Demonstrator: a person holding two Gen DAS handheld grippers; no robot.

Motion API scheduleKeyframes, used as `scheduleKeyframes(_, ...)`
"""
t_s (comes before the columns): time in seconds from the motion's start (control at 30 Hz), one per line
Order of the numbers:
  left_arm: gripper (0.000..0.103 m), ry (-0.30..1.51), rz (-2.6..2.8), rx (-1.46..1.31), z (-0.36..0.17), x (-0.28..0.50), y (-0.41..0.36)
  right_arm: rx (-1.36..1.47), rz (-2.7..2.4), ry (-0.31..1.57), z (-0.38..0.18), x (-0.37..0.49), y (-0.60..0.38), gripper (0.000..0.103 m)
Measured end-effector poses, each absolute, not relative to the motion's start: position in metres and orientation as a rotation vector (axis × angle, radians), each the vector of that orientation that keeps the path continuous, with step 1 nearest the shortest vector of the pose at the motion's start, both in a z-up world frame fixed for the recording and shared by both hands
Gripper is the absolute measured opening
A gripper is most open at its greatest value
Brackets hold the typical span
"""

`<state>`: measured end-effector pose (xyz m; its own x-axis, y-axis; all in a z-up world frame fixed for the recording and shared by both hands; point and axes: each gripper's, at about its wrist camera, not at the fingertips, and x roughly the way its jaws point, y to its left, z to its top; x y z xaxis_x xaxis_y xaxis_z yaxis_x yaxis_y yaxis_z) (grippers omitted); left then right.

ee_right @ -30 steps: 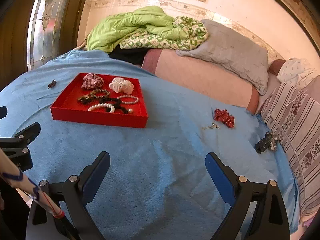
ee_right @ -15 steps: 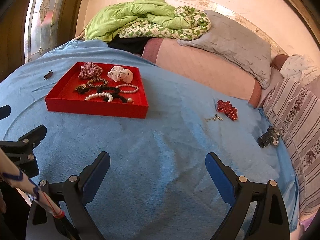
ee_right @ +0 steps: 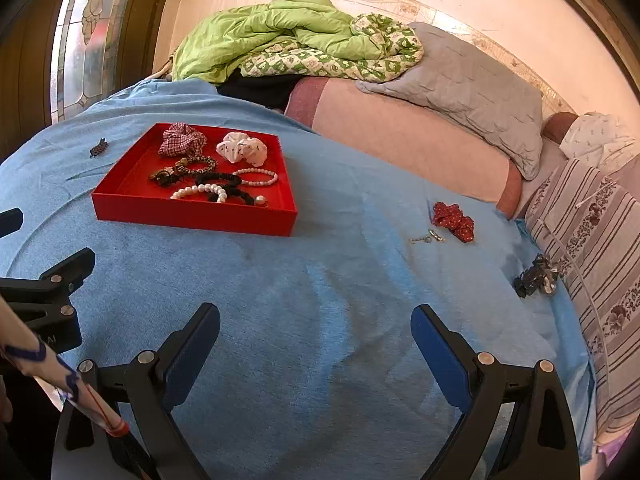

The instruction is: Organize jewelry

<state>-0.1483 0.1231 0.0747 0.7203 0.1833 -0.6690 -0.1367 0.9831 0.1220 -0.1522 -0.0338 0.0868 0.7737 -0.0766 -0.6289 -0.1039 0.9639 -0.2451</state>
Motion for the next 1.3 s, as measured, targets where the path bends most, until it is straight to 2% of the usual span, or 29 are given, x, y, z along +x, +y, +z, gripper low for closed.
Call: scheduleKeyframes(1.3,0.103,0.752,0.183,0.073,0.0727,-0.1495,0.1273,-0.285,0.009,0.692,0.087,-0.1545,-0.0363,0.098)
